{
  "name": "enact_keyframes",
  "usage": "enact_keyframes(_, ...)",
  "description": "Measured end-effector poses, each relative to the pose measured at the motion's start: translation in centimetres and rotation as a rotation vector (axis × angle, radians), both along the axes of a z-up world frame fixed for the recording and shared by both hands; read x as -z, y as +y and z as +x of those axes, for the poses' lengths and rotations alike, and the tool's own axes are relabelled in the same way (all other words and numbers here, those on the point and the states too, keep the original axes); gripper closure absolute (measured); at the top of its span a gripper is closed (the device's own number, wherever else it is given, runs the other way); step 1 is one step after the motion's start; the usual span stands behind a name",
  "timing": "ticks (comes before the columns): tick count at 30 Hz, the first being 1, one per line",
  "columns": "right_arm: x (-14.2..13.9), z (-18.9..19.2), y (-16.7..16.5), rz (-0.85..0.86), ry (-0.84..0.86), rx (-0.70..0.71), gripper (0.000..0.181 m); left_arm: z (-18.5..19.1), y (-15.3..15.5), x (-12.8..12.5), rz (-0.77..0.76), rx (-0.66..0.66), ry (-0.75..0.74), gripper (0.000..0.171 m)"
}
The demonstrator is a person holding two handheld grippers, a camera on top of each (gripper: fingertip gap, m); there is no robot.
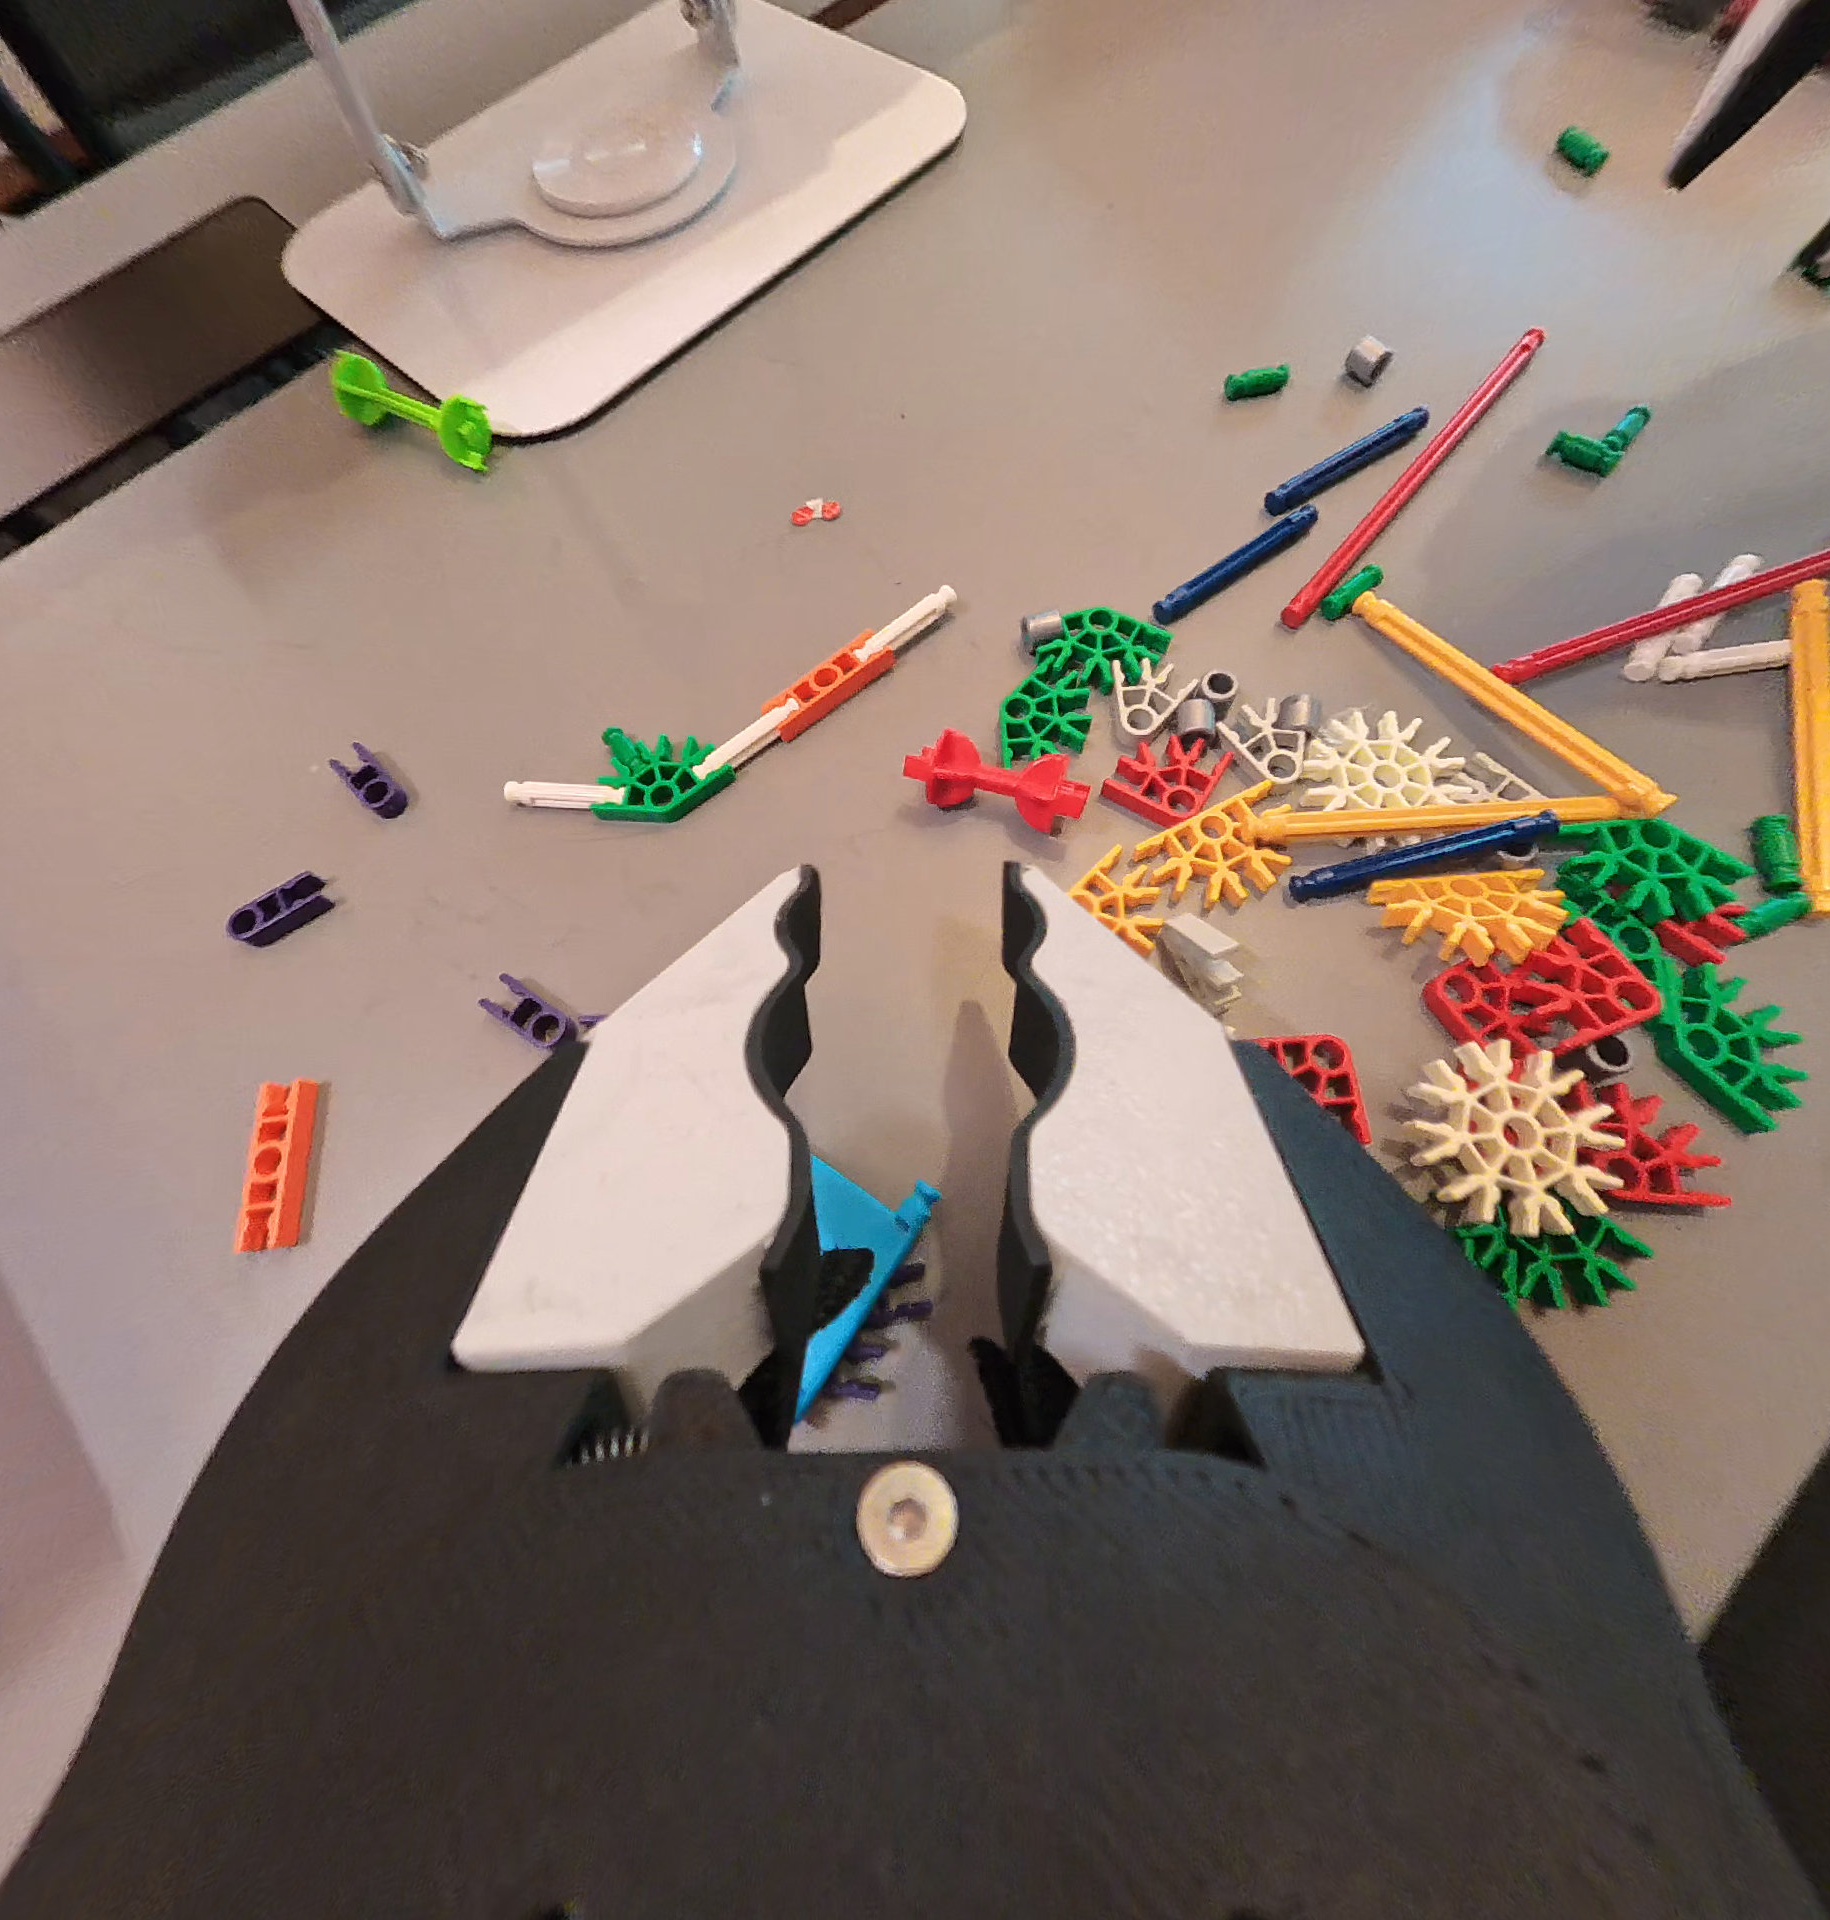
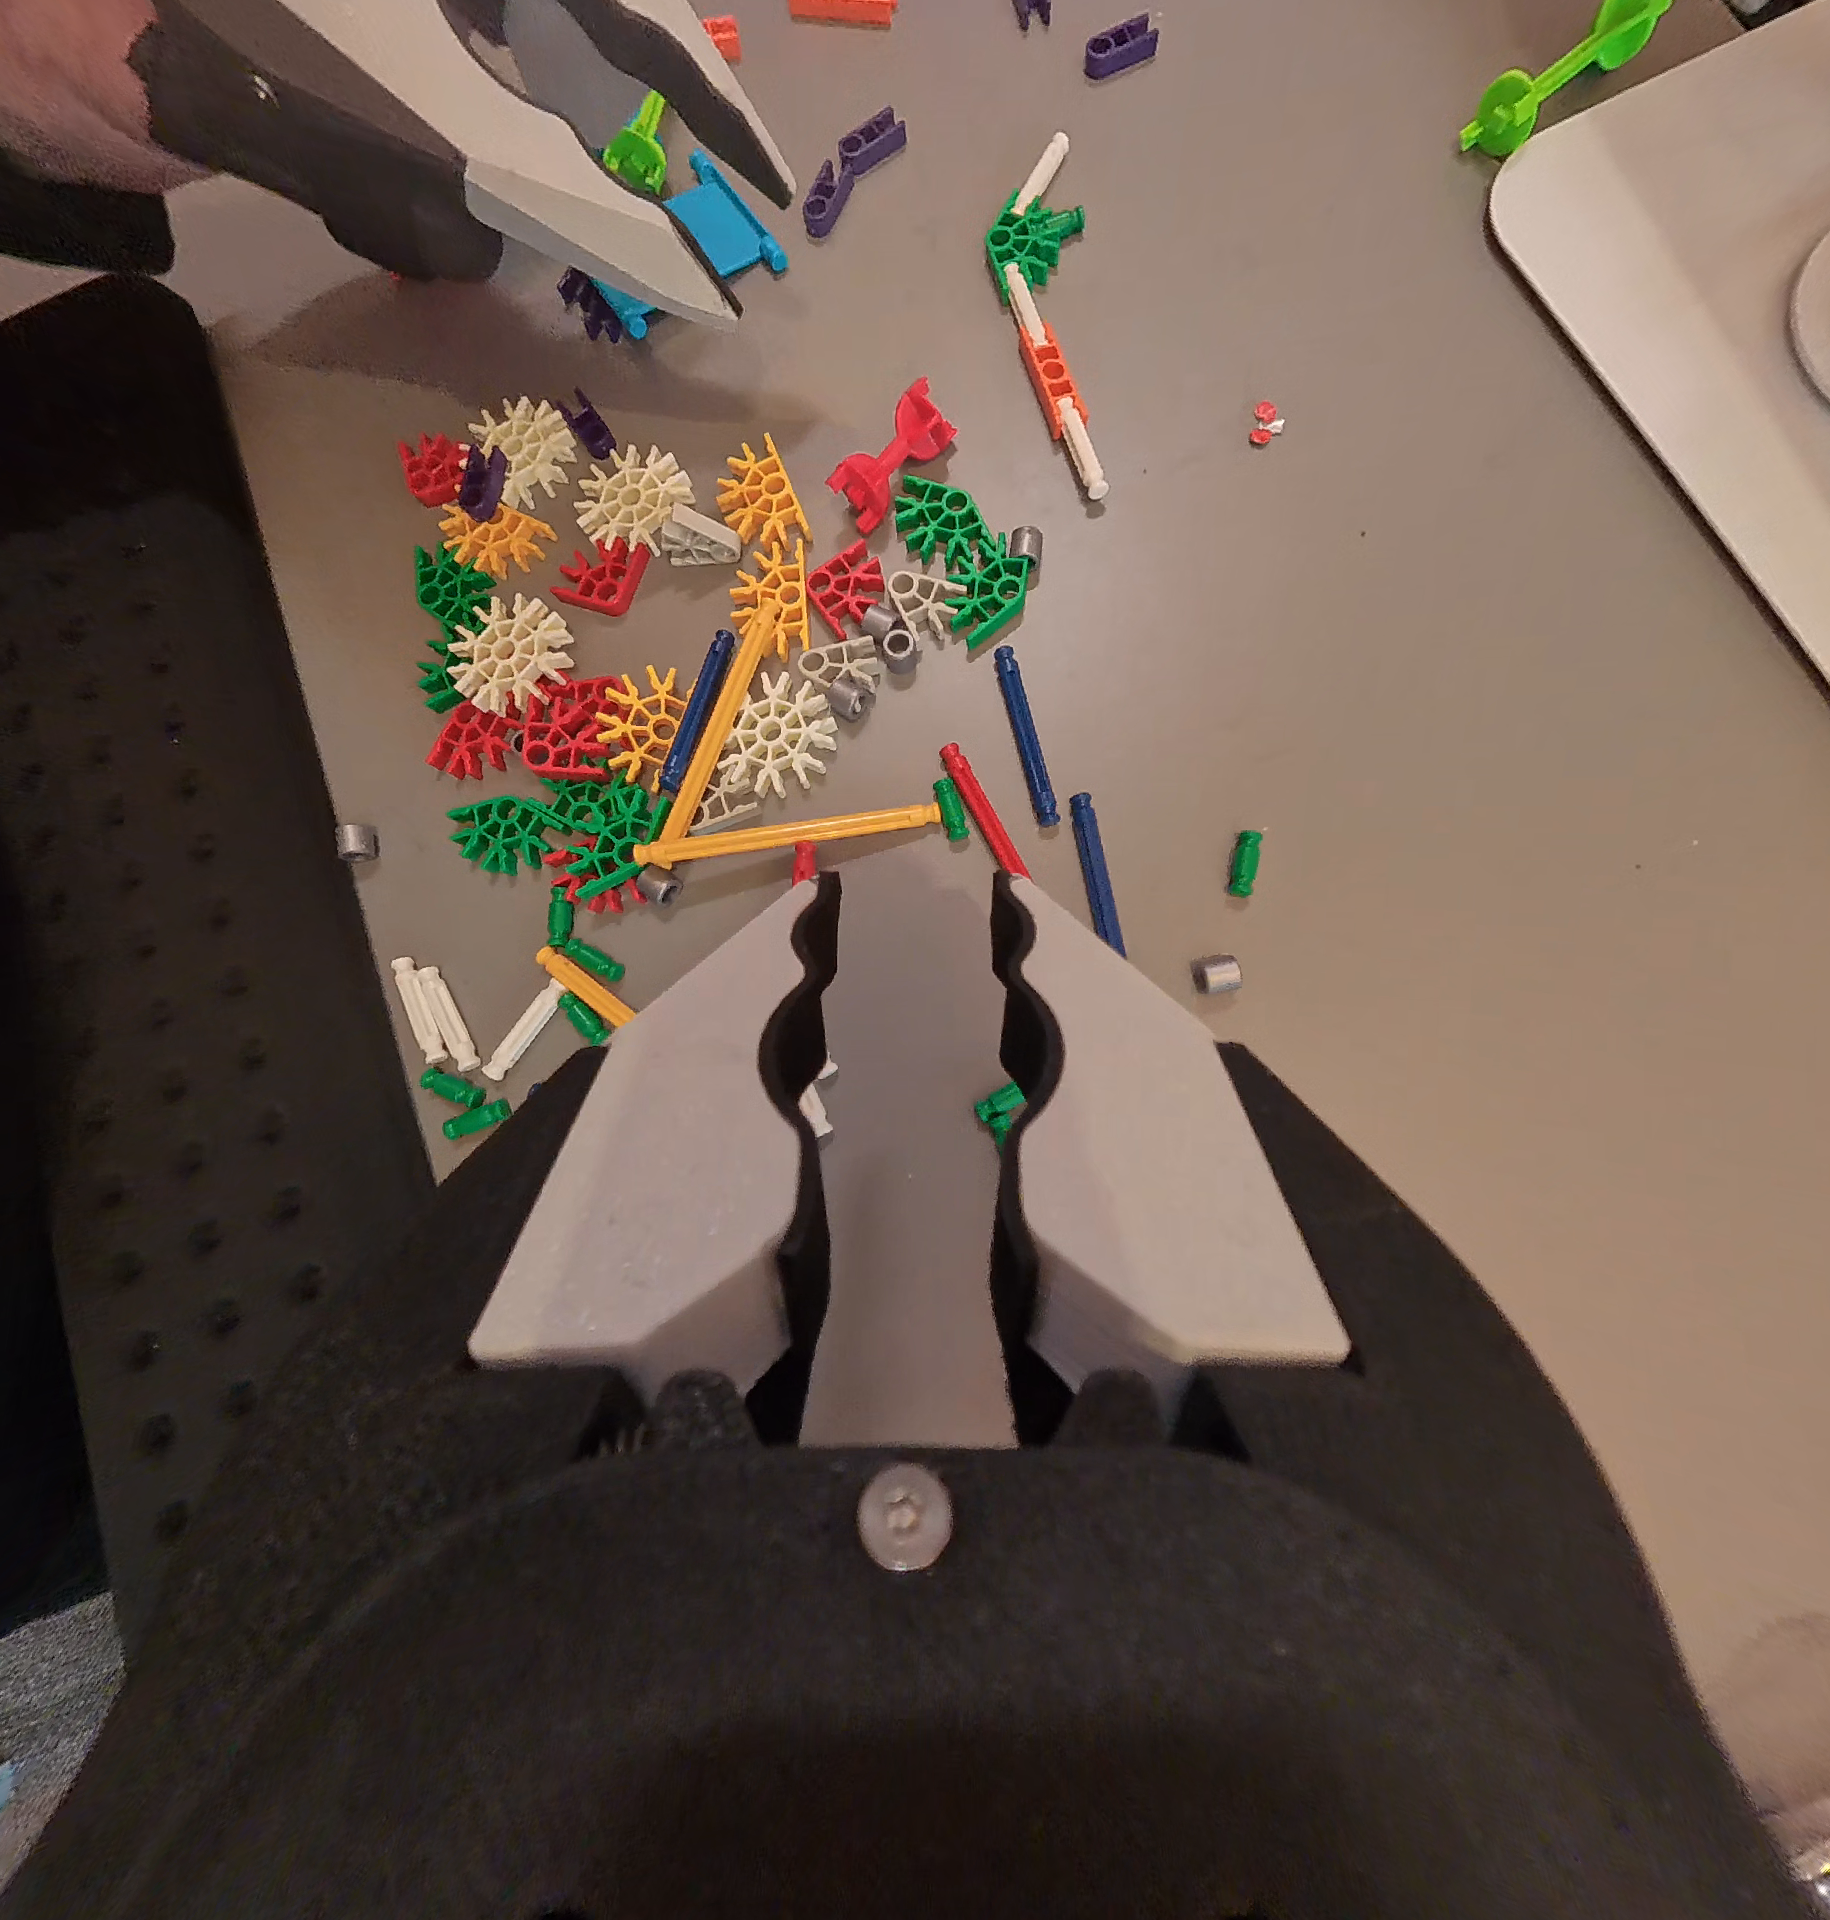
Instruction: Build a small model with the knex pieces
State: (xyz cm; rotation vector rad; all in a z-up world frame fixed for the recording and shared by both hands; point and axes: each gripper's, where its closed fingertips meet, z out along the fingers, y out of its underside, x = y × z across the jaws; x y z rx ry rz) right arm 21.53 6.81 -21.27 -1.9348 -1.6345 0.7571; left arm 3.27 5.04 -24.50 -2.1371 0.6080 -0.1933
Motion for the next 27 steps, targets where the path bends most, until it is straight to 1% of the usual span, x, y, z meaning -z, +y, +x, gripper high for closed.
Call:
enact_keyframes(3, 0.1, 0.1, -0.4, -0.001, 0.019, 0.01, 0.154, -0.1, -0.4, -0.3, 0.08, -0.043, 0.045, 0.138)
enact_keyframes(7, 0.2, 0.4, -0.4, 0.004, 0.033, 0.033, 0.148, -0.2, -0.9, 0.4, 0.079, -0.065, 0.063, 0.134)
enact_keyframes(10, 0.2, 0.8, -0.2, 0.025, 0.045, 0.055, 0.149, -0.3, -1.0, 0.2, 0.089, -0.071, 0.066, 0.134)
enact_keyframes(14, 0.4, 1.3, 0.0, 0.029, 0.04, 0.076, 0.146, -0.6, -1.0, 0.2, 0.077, -0.068, 0.069, 0.134)
enact_keyframes(22, 0.6, 1.7, 0.3, 0.029, 0.022, 0.088, 0.147, -1.8, -1.3, 0.3, 0.038, -0.071, 0.081, 0.133)
enact_keyframes(27, 1.3, 1.6, 0.0, 0.021, 0.005, 0.082, 0.148, -4.5, -1.9, 0.6, -0.007, -0.099, 0.108, 0.135)
